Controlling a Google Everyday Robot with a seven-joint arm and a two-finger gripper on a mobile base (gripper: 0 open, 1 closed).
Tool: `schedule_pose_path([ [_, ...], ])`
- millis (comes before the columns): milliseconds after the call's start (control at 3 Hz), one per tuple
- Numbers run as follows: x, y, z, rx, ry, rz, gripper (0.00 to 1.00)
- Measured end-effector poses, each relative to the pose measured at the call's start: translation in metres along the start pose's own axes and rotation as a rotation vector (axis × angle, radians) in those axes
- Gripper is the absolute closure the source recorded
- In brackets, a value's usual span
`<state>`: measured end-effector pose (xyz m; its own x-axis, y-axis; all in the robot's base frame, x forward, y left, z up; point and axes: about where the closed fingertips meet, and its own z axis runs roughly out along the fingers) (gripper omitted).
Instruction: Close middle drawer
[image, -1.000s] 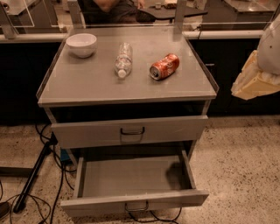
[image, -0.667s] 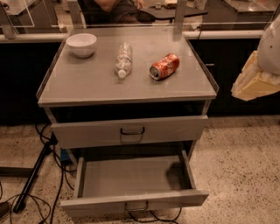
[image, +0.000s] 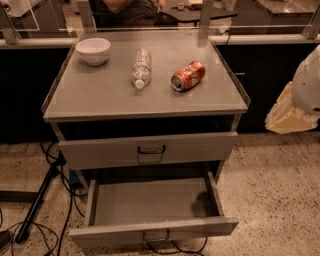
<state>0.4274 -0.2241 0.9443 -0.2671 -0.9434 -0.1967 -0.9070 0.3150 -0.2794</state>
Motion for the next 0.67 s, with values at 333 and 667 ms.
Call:
schedule_pose_path([
  [333, 0.014, 0.028, 0.042, -0.025, 0.035, -0.005, 1.00],
  [667, 0.013, 0.041, 0.047, -0.034, 0.023, -0.006, 1.00],
])
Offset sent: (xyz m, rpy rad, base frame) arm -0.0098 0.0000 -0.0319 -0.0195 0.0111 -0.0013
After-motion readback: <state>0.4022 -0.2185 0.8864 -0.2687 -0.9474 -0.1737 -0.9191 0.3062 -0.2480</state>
